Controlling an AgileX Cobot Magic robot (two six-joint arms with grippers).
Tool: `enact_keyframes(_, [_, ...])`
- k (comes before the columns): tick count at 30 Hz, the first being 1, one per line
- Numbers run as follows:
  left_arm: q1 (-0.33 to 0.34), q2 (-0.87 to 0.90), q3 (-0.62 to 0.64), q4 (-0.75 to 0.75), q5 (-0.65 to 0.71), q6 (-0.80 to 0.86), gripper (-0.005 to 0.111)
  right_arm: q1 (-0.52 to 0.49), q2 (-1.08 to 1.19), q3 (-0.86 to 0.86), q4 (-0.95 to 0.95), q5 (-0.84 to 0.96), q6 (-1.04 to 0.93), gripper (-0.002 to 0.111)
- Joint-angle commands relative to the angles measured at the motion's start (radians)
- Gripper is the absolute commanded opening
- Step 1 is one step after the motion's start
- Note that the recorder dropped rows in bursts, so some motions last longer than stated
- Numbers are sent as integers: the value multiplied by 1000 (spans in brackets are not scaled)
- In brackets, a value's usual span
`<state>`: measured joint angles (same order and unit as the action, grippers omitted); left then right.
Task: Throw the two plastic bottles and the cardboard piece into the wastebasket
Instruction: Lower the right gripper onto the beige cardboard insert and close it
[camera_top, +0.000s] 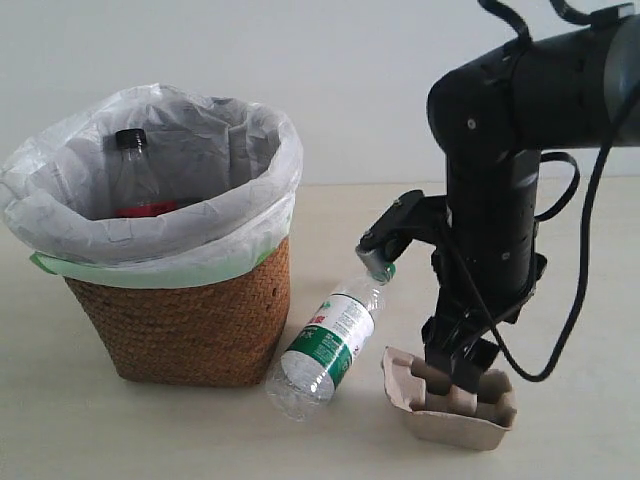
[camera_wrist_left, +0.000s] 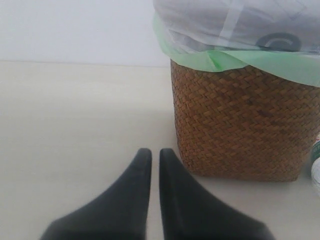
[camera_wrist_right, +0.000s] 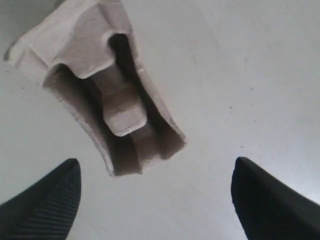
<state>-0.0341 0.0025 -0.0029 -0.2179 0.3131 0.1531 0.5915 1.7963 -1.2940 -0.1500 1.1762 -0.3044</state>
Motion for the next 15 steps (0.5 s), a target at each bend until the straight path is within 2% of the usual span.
enact_keyframes(1, [3, -2, 3, 2, -1, -9, 6, 54, -10, 44, 5, -58, -19, 73])
enact_keyframes(5, [3, -2, 3, 2, -1, -9, 6, 82, -10, 81, -14, -130, -23, 73])
enact_keyframes(15, [3, -2, 3, 2, -1, -9, 6, 82, -8, 164, -21, -273, -35, 73])
